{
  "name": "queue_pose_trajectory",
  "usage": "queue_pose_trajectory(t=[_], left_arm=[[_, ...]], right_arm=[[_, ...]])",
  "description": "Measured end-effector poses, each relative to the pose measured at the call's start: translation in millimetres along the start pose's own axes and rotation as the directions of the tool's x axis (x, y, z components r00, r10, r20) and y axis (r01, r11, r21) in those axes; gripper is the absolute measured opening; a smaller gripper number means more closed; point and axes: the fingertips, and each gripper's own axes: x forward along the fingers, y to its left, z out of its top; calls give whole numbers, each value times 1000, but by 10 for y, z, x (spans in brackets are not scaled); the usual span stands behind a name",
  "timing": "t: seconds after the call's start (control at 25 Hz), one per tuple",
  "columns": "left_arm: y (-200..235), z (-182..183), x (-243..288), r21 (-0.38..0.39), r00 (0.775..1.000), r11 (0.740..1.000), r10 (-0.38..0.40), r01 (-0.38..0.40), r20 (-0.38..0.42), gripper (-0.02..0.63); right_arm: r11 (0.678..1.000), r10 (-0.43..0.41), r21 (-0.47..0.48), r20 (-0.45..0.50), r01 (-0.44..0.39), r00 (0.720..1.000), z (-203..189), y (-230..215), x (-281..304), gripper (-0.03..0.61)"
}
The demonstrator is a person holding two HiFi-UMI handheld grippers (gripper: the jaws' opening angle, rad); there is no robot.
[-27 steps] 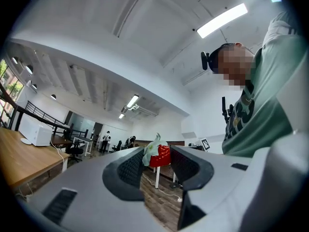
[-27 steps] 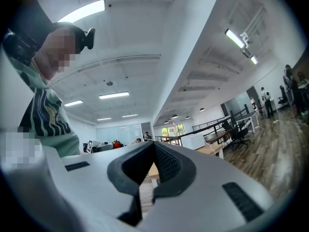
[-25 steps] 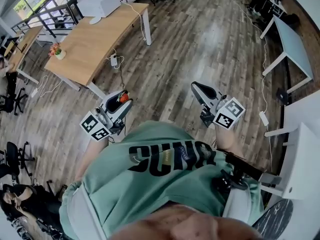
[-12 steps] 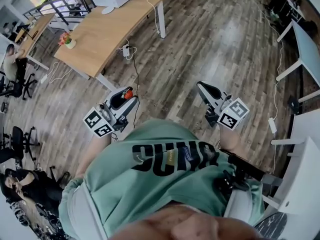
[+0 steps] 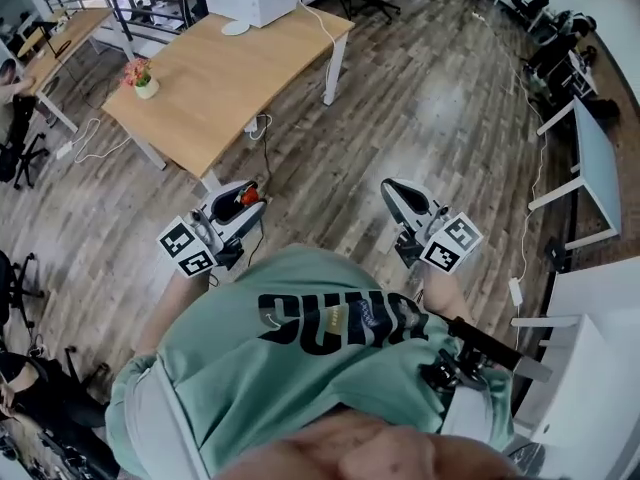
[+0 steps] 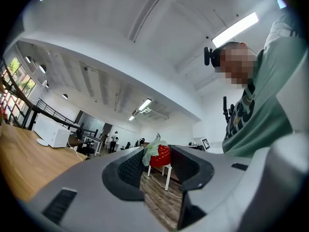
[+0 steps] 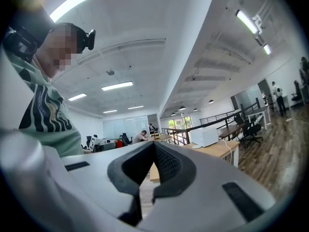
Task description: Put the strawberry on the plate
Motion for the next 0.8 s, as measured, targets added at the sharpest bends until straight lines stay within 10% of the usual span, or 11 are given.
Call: queue_pose_trajectory(t=[0.44, 0.8], left_arm=[[1398, 376, -484, -20, 999, 999, -39, 40, 21, 169], [1853, 214, 84, -18, 1000, 999, 30, -30, -2, 169]], right_arm=[[998, -64, -13, -37, 63, 997, 30, -108, 1409, 6], [1000, -7, 22, -7, 7, 1000, 54, -994, 1612, 6]])
